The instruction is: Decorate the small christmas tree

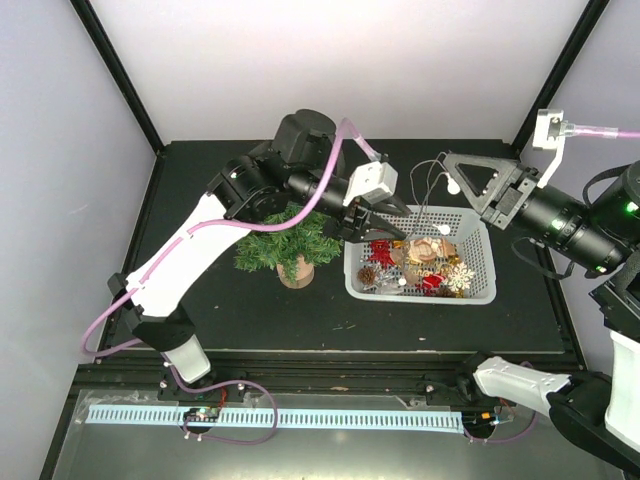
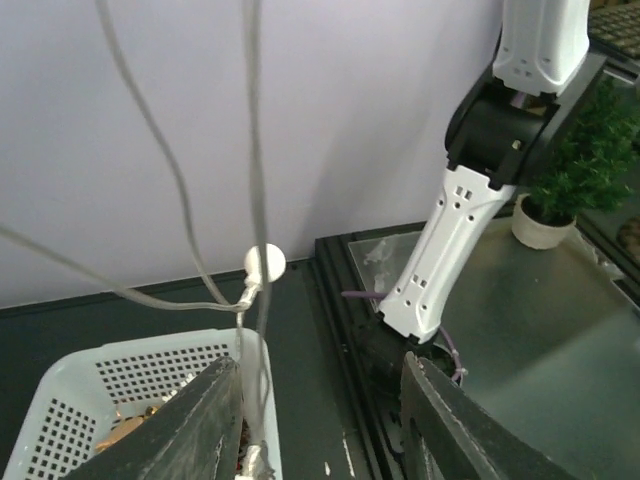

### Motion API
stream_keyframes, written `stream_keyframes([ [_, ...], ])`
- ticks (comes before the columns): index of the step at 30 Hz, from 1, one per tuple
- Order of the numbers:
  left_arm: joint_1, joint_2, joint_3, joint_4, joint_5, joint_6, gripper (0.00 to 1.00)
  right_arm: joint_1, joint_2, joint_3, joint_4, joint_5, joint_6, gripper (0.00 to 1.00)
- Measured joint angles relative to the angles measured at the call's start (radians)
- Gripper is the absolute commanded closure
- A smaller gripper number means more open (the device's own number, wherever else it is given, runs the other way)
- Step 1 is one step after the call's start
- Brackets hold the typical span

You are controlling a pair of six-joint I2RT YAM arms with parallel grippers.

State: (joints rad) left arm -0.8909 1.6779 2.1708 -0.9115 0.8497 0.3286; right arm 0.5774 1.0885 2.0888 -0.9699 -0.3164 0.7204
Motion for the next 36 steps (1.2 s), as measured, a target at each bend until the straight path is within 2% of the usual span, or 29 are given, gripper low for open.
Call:
stream_keyframes([
  [9,-0.021,0.045,0.000,-0.017,-0.002,0.012,0.47,0.000,-0.012,-0.045,0.022,0.000,0.018,0.95],
  [19,-0.031,0.059,0.010,-0.017,-0.007,0.016,0.85,0.001,-0.036,-0.080,0.045,0.000,0.026,0.94],
  [21,-0.037,0.059,0.014,-0.017,-0.006,0.020,0.86,0.001,-0.039,-0.084,0.050,0.000,0.027,0.93],
  [24,-0.047,0.059,0.015,-0.017,-0.003,0.021,0.80,0.001,-0.041,-0.089,0.058,-0.001,0.032,0.93],
  [25,-0.048,0.060,0.015,-0.018,-0.004,0.021,0.82,0.001,-0.042,-0.093,0.063,-0.001,0.035,0.93],
  [27,-0.053,0.060,0.015,-0.018,-0.004,0.021,0.97,0.001,-0.045,-0.107,0.071,-0.001,0.041,0.93],
  [36,-0.059,0.060,0.015,-0.029,-0.035,0.040,0.99,0.001,-0.057,-0.144,0.063,0.013,0.037,0.91],
])
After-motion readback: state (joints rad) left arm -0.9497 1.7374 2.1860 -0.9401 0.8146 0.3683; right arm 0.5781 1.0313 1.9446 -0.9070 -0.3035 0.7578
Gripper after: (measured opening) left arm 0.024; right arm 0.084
